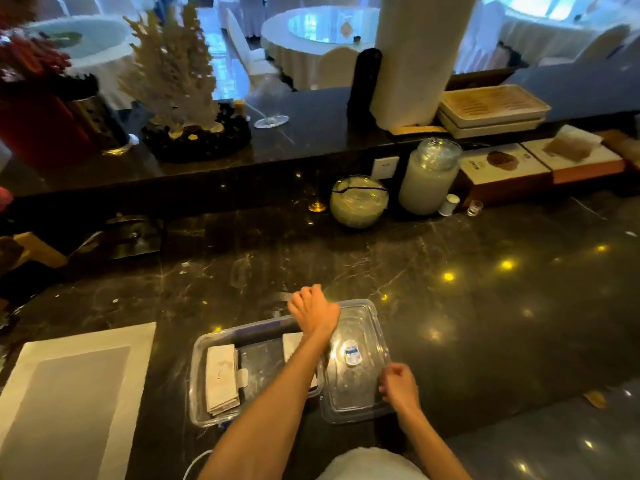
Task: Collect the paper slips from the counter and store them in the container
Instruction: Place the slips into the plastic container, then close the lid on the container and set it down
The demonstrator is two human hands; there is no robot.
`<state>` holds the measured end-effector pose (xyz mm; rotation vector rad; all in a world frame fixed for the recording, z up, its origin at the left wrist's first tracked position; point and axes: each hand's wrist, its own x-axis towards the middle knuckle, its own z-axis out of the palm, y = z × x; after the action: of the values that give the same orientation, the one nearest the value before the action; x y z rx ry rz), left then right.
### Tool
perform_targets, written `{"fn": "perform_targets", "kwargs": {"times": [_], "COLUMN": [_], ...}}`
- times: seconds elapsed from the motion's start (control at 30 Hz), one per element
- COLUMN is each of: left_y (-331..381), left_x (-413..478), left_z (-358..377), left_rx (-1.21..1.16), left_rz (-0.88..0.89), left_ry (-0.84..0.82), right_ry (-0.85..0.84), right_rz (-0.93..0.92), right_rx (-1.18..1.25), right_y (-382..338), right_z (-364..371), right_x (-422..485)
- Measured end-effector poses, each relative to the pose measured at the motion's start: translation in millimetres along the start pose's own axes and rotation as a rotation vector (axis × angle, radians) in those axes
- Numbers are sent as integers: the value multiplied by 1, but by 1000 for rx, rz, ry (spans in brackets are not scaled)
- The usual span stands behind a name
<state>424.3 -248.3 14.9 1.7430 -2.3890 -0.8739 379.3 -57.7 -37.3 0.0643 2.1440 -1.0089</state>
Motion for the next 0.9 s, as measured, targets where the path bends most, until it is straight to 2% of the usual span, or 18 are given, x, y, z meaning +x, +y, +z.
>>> {"fn": "perform_targets", "kwargs": {"times": [0.1, 0.27, 0.5, 0.7, 0.9], "left_y": [19, 7, 5, 11, 27], "left_x": [10, 18, 28, 25, 30], "left_z": [17, 30, 19, 10, -3], "left_rx": [326, 467, 423, 382, 191], "left_rz": [201, 200, 229, 278, 389], "left_ry": [-256, -393, -515, -503, -517], "right_ry": [7, -193, -260, -209, -115], "right_rz": [162, 382, 480, 490, 366], "right_rx": [-52, 220, 646, 760, 828], "right_y": [28, 53, 63, 70, 64], "right_z": [-15, -15, -2, -6, -22], "right_x": [-16, -41, -36, -36, -41]}}
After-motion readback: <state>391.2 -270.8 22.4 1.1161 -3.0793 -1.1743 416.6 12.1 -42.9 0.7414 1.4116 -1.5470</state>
